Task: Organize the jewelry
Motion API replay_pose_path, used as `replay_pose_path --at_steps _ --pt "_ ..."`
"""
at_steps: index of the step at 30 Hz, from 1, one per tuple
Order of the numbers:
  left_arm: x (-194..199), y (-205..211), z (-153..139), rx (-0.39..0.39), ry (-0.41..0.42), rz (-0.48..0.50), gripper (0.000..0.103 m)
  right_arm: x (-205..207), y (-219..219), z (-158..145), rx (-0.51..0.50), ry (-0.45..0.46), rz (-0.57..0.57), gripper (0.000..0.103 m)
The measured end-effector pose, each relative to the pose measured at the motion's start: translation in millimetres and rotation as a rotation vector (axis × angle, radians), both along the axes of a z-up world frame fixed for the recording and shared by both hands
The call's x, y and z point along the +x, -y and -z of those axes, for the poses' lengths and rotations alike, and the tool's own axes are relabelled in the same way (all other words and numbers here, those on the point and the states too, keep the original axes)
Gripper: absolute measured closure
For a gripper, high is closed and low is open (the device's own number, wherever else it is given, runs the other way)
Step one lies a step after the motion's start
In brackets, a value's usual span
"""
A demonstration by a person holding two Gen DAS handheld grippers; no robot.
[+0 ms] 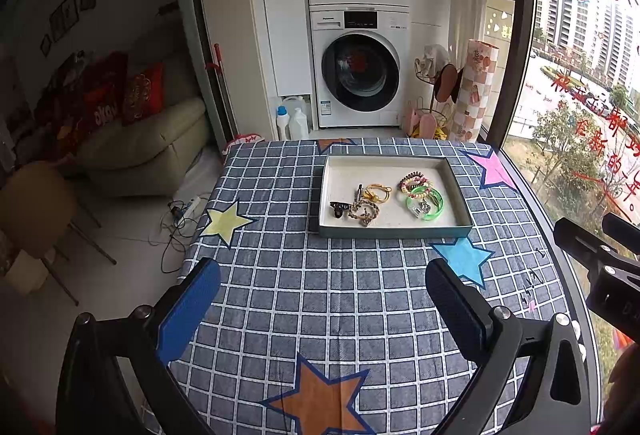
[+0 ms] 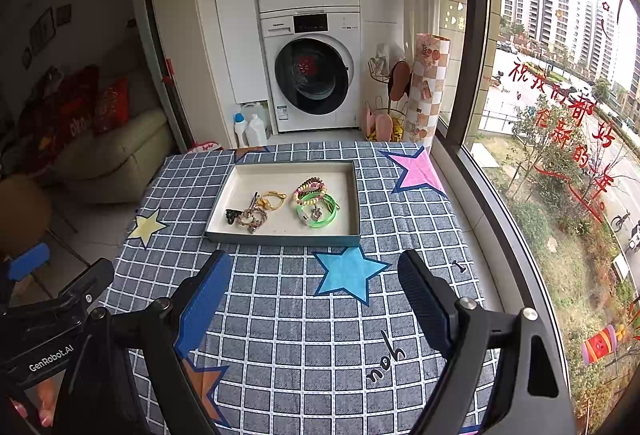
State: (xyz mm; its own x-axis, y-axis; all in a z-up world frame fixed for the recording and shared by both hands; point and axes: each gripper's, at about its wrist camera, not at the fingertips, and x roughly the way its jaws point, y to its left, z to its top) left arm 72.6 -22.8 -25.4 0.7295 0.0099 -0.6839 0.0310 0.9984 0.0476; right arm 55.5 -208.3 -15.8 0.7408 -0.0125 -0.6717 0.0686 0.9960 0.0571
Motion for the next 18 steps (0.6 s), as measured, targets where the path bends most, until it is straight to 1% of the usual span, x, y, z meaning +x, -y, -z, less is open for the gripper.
replay_pose_path --at_steps 18 --pt "0.6 1.1 -1.6 -0.002 0.001 -0.001 0.0 -0.3 -2.3 -1.3 0.0 0.0 -0.002 0.016"
